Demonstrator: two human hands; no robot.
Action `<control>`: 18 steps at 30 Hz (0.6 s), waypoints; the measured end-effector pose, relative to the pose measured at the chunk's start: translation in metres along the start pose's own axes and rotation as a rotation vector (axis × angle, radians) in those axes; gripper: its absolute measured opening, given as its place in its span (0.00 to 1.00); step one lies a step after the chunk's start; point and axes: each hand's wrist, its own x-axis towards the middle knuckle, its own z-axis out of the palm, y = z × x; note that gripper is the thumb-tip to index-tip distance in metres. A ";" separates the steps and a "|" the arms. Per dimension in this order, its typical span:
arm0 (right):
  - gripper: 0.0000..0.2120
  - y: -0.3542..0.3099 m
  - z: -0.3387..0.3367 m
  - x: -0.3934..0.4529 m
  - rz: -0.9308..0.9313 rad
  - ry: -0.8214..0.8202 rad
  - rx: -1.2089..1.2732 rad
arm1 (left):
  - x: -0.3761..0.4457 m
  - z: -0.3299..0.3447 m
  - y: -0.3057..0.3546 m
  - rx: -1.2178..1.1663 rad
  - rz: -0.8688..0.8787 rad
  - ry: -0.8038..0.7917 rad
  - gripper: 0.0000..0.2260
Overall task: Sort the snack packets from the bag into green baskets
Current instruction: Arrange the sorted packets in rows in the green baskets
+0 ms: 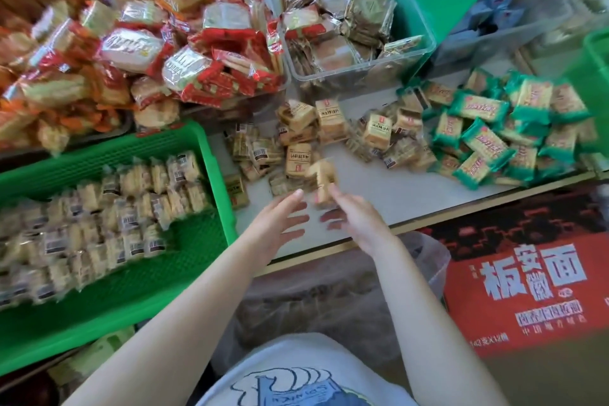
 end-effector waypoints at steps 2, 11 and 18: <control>0.19 -0.008 0.008 -0.002 -0.042 -0.047 -0.176 | 0.001 0.000 0.002 -0.154 0.006 -0.023 0.23; 0.40 -0.031 0.023 0.086 0.030 0.376 -0.518 | 0.013 -0.022 0.005 -0.272 -0.029 0.290 0.17; 0.50 -0.025 0.048 0.102 0.143 0.368 -0.643 | 0.025 -0.024 0.004 -0.281 -0.064 0.379 0.18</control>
